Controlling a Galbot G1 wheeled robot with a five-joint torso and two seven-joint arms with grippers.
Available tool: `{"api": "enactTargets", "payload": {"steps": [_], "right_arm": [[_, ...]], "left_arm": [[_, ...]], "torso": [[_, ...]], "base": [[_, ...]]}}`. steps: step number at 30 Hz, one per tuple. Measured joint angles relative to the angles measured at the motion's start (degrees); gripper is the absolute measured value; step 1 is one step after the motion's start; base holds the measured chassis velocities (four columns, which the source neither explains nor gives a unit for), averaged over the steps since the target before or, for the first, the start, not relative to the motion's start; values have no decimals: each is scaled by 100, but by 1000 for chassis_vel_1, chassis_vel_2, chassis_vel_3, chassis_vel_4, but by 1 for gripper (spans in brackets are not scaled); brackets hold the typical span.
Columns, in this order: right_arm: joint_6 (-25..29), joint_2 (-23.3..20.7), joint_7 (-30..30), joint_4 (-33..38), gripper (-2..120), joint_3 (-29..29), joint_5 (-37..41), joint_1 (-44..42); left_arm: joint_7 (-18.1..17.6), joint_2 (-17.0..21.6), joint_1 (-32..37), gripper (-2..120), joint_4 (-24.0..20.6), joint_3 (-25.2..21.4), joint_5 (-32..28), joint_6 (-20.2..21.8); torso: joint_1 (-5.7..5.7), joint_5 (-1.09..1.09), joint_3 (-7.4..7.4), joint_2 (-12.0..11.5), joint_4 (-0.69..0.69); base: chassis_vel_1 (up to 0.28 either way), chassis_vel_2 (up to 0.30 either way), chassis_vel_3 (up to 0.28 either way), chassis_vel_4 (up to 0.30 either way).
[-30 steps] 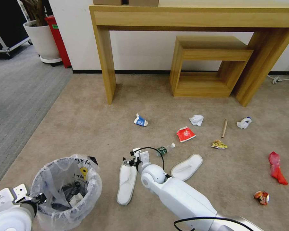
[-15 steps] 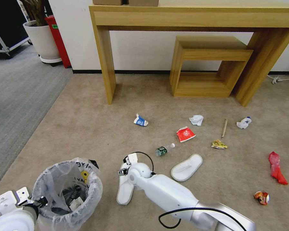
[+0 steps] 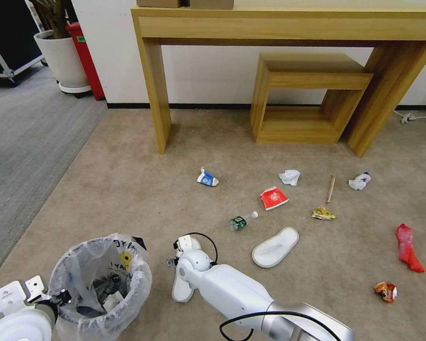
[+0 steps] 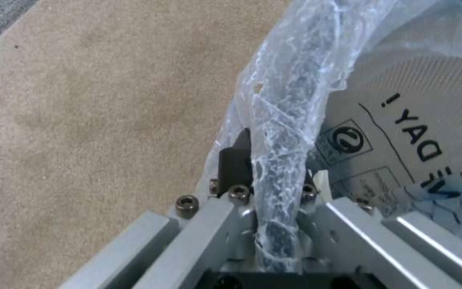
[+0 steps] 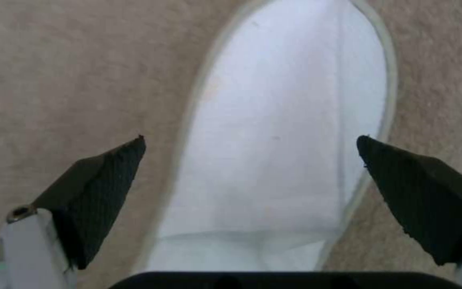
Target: Pick up the trash bin and place the garbage on the floor into it.
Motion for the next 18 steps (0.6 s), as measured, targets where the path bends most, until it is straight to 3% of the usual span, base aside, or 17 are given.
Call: {"api": "enactTargets", "payload": {"steps": [18], "right_arm": [[263,-9,-424,-723,100,101,-380,40]], "left_arm": [[53,-28,25,0,13,74,140,-17]], "torso": [[0,2,0,0,0]], "base": [[0,0,0,0]]}}
